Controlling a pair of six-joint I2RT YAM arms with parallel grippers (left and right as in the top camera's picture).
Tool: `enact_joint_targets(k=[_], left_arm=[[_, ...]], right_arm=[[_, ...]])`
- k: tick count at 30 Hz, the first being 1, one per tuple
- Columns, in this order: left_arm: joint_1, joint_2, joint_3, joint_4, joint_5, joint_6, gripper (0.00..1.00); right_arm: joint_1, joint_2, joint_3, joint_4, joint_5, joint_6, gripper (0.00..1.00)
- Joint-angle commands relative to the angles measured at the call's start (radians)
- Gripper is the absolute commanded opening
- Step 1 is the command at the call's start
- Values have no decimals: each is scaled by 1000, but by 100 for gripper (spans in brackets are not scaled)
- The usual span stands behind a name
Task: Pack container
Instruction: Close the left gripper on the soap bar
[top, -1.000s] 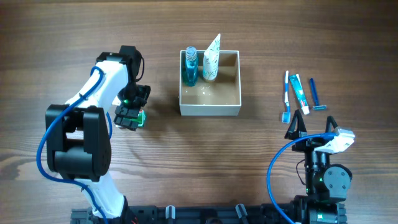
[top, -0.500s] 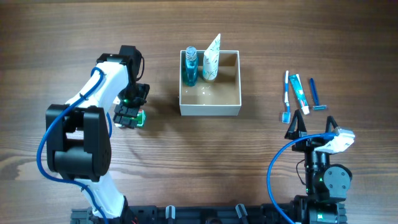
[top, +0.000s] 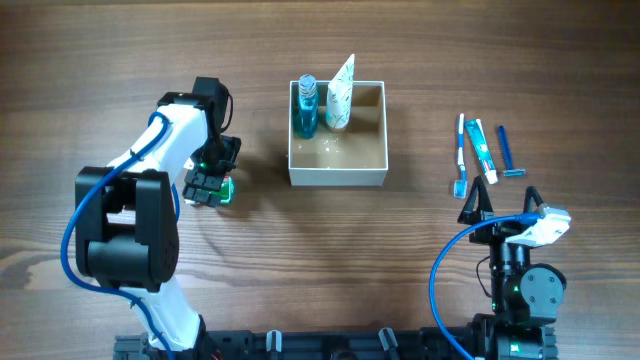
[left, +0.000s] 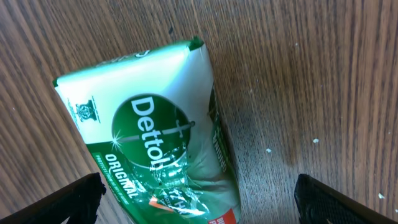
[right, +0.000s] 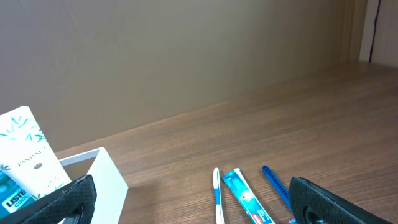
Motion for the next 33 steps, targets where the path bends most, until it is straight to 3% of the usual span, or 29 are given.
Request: enact_joint_targets(k=[1, 33], left_arm=[[8, -6, -9, 2, -34, 13, 100], [23, -6, -101, 132, -23, 43, 96]], right_arm=[[6, 0, -2, 3, 6, -6, 100], [6, 0, -2, 3, 6, -6, 100]])
